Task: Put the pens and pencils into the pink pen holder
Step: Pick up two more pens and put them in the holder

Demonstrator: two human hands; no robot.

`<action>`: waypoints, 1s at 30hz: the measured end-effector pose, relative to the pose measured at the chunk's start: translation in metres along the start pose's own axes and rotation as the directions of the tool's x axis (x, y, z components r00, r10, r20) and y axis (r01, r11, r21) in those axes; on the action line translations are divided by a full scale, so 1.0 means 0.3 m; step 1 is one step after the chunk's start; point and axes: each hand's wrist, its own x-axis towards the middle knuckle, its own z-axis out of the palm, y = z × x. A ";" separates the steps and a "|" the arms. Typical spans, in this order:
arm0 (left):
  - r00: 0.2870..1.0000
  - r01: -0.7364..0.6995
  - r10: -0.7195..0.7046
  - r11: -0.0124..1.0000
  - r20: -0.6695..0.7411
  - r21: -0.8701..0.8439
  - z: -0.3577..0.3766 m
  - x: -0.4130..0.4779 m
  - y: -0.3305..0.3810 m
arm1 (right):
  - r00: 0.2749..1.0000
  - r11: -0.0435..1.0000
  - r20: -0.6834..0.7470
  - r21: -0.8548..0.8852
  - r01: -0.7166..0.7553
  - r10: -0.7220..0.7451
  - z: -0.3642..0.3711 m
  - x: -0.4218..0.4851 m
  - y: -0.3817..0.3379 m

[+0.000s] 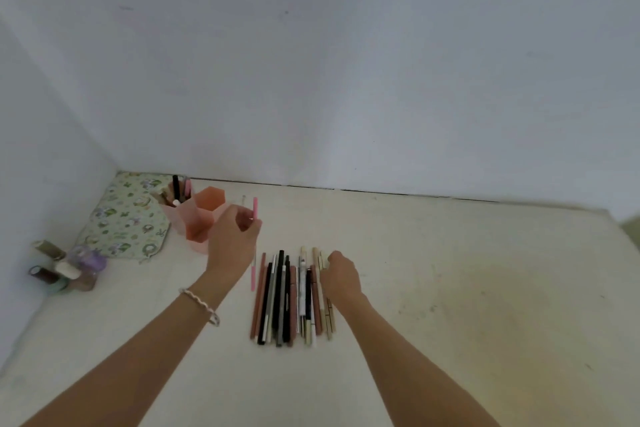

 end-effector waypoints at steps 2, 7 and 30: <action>1.000 -0.002 0.002 0.999 0.015 -0.034 0.001 -0.013 0.007 | 1.000 0.999 -0.016 -0.032 -0.025 0.024 0.025 -0.001 -0.002; 1.000 0.016 -0.015 0.998 0.022 -0.067 0.002 -0.029 -0.008 | 0.999 0.999 -0.008 -0.009 -0.052 0.052 0.036 0.010 -0.013; 0.861 -0.269 0.303 0.953 -0.409 0.141 -0.360 0.313 -0.097 | 0.731 0.438 -0.598 0.590 0.678 -0.328 -0.167 -0.043 -0.691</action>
